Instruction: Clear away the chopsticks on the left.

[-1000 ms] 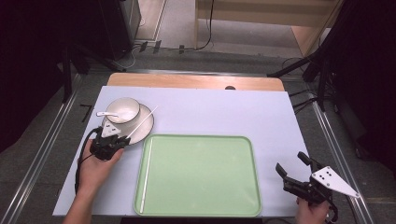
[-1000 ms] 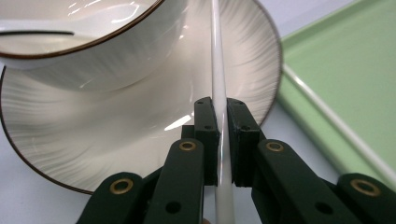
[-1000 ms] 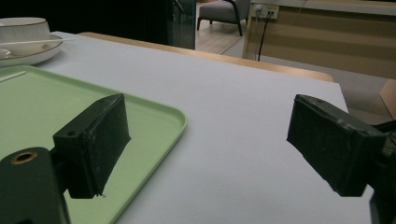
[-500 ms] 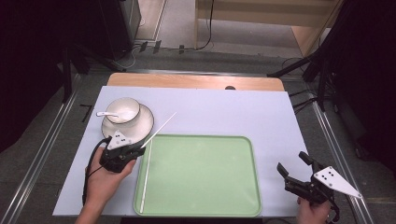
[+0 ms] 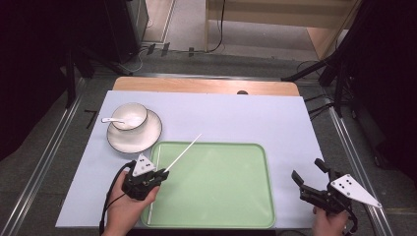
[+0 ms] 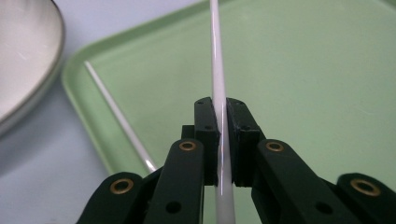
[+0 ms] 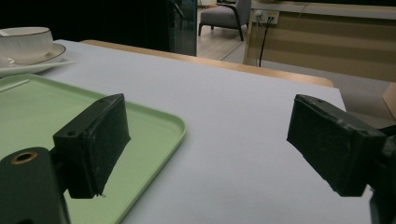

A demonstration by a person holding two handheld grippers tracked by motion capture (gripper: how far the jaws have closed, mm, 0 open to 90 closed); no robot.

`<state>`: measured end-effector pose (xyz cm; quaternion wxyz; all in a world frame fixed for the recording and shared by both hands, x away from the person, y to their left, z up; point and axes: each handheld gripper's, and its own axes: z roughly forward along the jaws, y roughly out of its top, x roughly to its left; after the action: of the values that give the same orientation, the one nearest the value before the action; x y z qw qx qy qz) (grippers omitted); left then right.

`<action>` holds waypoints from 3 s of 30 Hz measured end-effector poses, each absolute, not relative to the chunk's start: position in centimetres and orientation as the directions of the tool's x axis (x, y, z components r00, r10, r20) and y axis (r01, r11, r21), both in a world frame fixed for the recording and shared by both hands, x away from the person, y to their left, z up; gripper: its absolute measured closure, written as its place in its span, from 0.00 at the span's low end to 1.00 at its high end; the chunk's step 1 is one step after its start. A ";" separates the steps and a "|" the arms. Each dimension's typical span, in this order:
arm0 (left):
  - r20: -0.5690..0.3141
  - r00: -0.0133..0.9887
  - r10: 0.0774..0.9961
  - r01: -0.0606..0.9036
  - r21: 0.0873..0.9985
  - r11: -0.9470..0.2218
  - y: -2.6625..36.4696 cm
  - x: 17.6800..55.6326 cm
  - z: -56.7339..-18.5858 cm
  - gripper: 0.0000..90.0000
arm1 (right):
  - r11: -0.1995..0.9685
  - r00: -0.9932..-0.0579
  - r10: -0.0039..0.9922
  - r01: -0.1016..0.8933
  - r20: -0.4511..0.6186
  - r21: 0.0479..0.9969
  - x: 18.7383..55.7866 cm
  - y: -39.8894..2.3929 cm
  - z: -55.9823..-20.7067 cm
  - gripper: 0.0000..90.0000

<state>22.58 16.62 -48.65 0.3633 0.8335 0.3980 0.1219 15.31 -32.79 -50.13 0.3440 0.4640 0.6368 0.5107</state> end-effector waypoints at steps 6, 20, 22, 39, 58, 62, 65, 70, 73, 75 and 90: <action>-0.117 0.648 0.752 0.604 0.680 -0.415 15.2 20.5 -49.8 0.95 | 0.043 -0.339 0.940 0.234 0.040 0.971 15.8 -32.6 -50.0 0.14; -0.088 0.621 0.779 0.653 0.608 -0.452 13.5 19.2 -51.4 0.94 | 0.047 -0.362 0.931 0.228 0.040 0.972 16.7 -32.2 -49.9 0.14; -0.086 0.622 0.778 0.652 0.607 -0.454 13.5 19.2 -51.4 0.94 | 0.039 -0.360 0.932 0.230 0.047 0.972 16.7 -32.3 -49.9 0.14; -0.124 0.717 0.686 0.565 0.678 -0.469 10.1 23.0 -49.5 1.00 | 0.043 -0.348 0.936 0.238 0.043 0.970 16.5 -32.3 -50.1 0.14; -0.103 0.696 0.711 0.610 0.608 -0.509 8.6 27.0 -51.5 1.00 | 0.041 -0.334 0.941 0.246 0.045 0.969 15.8 -32.8 -50.3 0.14; -0.109 0.660 0.744 0.635 0.610 -0.474 10.4 27.6 -51.4 1.00 | 0.050 -0.336 0.941 0.240 0.034 0.970 15.7 -32.5 -50.1 0.14; -0.117 0.633 0.765 0.653 0.612 -0.447 11.7 28.1 -51.4 1.00 | 0.054 -0.340 0.940 0.240 0.032 0.969 15.7 -32.4 -50.1 0.14; -0.131 0.600 0.789 0.675 0.613 -0.411 13.6 28.8 -51.4 1.00 | 0.050 -0.340 0.939 0.249 0.039 0.967 15.9 -32.4 -50.2 0.14; -0.138 0.590 0.796 0.680 0.617 -0.396 14.2 28.8 -51.4 1.00 | 0.050 -0.340 0.940 0.246 0.038 0.968 15.9 -32.4 -50.2 0.14; -0.140 0.591 0.794 0.678 0.619 -0.395 14.4 28.7 -51.4 1.00 | 0.051 -0.340 0.940 0.246 0.037 0.968 15.9 -32.5 -50.2 0.14; -0.173 0.653 0.737 0.659 0.609 -0.441 15.1 25.2 -51.5 1.00 | 0.049 -0.339 0.940 0.243 0.037 0.969 15.7 -32.6 -50.1 0.14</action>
<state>25.17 15.09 -51.48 0.3309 0.8468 0.4122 0.0588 15.73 -32.63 -50.13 0.3412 0.4629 0.6387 0.5112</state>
